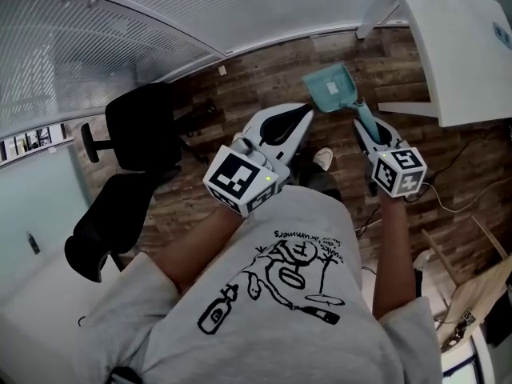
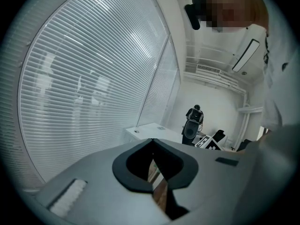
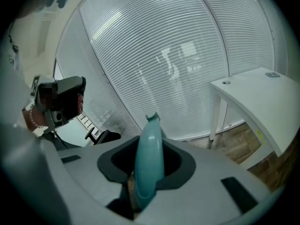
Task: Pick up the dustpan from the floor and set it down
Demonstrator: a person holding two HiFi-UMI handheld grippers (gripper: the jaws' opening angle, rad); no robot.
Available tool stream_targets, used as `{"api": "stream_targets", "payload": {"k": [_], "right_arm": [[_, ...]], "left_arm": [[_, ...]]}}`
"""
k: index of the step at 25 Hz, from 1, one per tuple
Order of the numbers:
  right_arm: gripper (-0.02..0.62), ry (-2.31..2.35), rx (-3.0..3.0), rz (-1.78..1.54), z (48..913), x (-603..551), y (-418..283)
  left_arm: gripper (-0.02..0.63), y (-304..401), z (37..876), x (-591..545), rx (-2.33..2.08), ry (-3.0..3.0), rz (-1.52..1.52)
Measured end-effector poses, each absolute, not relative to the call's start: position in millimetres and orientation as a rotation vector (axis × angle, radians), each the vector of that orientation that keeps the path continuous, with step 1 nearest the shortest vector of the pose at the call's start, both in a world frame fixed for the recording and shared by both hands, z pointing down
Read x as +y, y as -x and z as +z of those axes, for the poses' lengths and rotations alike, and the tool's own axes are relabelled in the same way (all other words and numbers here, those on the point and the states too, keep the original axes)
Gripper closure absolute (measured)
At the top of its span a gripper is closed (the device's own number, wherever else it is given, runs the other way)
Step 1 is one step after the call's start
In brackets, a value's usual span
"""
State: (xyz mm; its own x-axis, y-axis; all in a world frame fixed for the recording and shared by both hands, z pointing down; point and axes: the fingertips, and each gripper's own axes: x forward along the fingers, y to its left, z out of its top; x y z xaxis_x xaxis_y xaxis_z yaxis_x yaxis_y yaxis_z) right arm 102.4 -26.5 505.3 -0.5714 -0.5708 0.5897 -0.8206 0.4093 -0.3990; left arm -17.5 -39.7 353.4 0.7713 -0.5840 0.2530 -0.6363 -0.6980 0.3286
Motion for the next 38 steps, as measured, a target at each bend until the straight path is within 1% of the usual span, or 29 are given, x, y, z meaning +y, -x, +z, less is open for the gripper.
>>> {"api": "stream_targets", "payload": {"k": [21,38], "right_arm": [[0.512,-1.149,-2.262,0.986,605,-26,-109],[0.512,-1.159,-2.207,1.028,662,-41,-119]], "left_arm": [[0.604,12,373,-36,-0.914,-2.522,0.208],[0.604,9,384,-37,-0.901,-2.498,0.245]]}}
